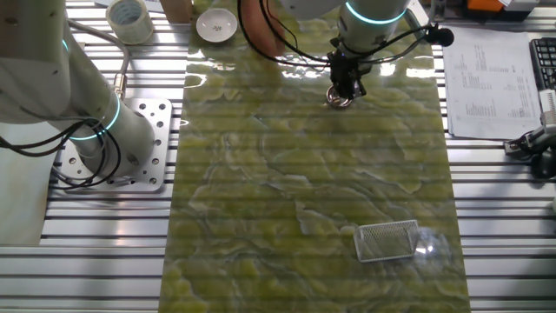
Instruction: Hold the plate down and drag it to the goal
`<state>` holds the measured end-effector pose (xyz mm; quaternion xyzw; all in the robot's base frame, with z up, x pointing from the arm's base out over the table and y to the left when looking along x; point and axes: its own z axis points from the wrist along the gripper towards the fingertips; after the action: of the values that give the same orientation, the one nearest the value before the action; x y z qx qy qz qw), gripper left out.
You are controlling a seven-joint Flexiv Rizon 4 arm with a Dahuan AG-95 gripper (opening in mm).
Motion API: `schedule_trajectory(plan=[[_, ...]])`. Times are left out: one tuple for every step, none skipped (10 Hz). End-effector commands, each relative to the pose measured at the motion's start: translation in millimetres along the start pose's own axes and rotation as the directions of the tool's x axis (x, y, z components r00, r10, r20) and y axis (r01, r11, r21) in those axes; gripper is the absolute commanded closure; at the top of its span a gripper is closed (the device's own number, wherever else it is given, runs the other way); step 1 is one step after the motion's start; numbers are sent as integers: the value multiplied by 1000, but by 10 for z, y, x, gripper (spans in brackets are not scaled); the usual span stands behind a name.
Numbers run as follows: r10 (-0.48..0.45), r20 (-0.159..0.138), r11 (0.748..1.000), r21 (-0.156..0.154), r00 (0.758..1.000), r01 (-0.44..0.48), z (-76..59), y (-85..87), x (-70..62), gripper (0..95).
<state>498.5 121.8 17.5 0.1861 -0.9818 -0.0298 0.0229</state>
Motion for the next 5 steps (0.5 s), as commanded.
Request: schedule_trajectory(plan=[[10,-5,1000,6,1000,-10,9,1,1,950],[18,-6,1000,13,1000,-18,9,1,1,950],[34,-1,999,19,999,-34,9,1,1,950],[38,6,999,20,999,-38,21,5,-1,950],[38,5,999,23,999,-38,35,13,-2,950]])
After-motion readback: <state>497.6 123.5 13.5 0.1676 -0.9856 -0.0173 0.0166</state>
